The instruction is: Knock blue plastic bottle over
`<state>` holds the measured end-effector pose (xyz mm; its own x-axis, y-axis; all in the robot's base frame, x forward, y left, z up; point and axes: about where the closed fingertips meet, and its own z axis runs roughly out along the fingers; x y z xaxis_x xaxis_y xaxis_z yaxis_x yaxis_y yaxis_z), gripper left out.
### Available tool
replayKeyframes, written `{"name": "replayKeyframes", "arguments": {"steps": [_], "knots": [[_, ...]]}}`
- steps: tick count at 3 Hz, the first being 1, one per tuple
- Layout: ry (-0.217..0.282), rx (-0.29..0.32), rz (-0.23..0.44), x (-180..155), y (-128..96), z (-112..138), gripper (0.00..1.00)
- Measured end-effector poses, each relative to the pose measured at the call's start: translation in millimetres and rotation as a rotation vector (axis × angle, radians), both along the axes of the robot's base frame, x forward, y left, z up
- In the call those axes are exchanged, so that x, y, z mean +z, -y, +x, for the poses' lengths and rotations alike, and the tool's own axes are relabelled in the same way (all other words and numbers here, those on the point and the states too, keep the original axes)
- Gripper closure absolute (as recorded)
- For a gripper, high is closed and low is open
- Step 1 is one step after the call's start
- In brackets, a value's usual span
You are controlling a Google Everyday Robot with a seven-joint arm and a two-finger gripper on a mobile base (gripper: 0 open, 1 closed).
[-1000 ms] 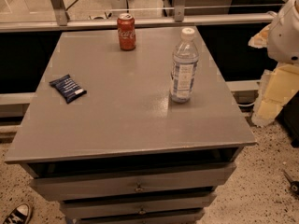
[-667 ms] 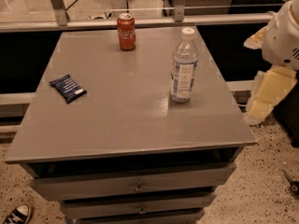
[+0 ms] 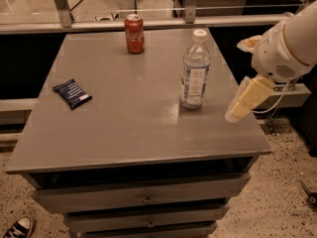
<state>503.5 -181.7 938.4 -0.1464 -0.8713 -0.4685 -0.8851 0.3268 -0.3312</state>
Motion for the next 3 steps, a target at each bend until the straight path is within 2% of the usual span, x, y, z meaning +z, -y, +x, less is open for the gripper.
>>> {"name": "replayKeyframes", "arguments": {"steps": [1,3], "knots": [[0.065,0.009,0.11,-13,-13,29,0.0],[0.105,0.028,0.31,-33,-42,66,0.0]]}}
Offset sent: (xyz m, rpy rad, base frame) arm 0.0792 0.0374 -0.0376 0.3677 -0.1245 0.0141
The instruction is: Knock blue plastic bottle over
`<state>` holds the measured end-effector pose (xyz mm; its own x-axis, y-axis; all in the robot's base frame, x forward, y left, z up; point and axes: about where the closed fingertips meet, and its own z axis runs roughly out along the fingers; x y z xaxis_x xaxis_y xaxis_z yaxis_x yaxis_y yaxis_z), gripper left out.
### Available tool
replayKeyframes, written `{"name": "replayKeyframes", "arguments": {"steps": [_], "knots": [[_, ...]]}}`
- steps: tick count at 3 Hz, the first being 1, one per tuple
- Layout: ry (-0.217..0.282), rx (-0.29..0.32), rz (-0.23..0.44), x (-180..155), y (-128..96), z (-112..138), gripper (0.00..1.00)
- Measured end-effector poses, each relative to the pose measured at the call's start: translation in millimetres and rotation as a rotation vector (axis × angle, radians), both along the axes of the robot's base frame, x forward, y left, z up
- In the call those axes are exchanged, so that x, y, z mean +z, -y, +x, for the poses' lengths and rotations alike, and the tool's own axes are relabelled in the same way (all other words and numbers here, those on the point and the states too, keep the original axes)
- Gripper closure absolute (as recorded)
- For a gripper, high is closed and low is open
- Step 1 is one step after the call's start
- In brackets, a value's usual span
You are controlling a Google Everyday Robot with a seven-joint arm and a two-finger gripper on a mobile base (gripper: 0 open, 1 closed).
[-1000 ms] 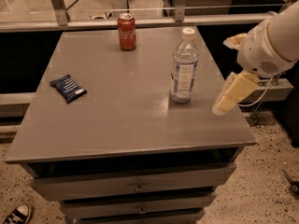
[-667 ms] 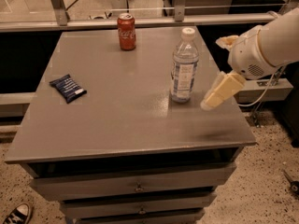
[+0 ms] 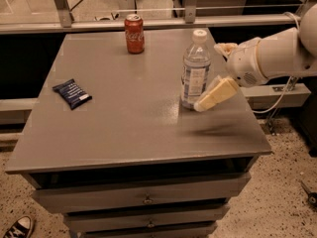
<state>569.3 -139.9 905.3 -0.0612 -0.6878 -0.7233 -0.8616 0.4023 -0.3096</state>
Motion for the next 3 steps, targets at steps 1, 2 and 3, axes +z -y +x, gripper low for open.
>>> {"name": "replayKeyframes", "arguments": {"steps": [1,2,3], "knots": [[0.003,0.029,0.09,-6,-19,12,0.0],[0.013,0.086,0.163,0,-46,17,0.0],[0.02,0.154,0.204,5,-79,20,0.0]]}}
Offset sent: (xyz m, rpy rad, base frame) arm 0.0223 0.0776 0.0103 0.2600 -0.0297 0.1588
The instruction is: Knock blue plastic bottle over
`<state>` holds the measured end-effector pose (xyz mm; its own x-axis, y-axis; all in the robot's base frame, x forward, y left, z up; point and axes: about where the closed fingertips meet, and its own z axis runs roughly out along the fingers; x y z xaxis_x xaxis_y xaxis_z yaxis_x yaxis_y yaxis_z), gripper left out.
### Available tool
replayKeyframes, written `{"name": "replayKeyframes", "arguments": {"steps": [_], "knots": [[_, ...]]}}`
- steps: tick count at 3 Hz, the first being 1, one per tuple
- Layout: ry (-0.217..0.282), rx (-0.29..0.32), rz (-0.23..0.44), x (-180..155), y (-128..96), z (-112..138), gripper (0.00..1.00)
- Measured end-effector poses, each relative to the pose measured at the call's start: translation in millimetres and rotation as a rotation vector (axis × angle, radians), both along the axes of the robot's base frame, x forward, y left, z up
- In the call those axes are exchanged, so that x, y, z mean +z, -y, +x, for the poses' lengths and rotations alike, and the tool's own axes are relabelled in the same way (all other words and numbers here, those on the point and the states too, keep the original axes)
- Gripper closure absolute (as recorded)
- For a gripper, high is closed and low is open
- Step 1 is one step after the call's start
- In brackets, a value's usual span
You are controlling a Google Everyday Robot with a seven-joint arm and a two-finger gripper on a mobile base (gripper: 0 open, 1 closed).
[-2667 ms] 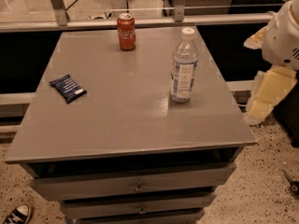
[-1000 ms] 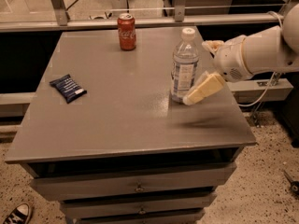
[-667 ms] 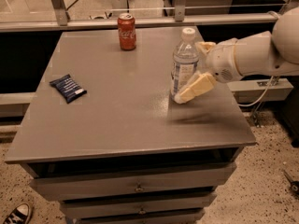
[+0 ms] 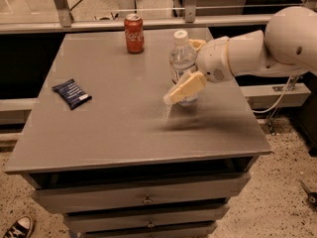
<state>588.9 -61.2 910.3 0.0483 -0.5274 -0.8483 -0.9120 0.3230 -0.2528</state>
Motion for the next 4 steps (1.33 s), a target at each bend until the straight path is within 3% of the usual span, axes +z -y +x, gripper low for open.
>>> {"name": "replayKeyframes", "arguments": {"steps": [2,4], "knots": [[-0.023,0.1,0.027,-5,-49,0,0.0],[-0.093,0.179,0.021,-26,-84,-17,0.0]]}}
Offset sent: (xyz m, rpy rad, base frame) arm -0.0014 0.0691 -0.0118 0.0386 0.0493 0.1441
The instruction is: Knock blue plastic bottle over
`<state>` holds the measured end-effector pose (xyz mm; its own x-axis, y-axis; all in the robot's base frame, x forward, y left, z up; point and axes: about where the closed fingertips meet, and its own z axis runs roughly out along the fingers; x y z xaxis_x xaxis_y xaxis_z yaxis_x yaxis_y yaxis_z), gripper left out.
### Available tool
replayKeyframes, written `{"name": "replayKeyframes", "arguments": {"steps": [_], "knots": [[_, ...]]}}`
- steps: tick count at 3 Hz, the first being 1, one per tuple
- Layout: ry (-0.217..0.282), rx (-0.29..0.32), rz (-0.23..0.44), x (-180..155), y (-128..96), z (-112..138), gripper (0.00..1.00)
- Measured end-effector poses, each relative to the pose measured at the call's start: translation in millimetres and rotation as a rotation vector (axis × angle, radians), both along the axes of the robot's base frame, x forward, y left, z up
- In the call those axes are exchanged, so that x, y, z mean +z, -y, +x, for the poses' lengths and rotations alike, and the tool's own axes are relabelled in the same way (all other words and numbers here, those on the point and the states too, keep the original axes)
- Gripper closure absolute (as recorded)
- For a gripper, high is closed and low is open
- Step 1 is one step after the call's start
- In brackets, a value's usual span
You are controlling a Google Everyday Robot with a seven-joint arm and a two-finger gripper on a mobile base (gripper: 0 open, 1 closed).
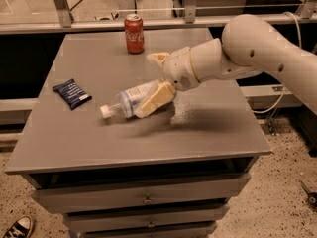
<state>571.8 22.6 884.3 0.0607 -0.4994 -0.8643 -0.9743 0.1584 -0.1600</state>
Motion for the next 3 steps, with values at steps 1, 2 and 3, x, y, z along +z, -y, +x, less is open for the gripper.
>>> {"name": "replayKeyframes", "arguments": {"steps": [1,2,3], "knots": [[-0.026,0.012,-0.011,-8,-4,-6,0.0],[-0.011,-0.002,-0.024,-2,15,-2,0.0],[0.046,-0.043,-0.044,17,56,11,0.0]]}}
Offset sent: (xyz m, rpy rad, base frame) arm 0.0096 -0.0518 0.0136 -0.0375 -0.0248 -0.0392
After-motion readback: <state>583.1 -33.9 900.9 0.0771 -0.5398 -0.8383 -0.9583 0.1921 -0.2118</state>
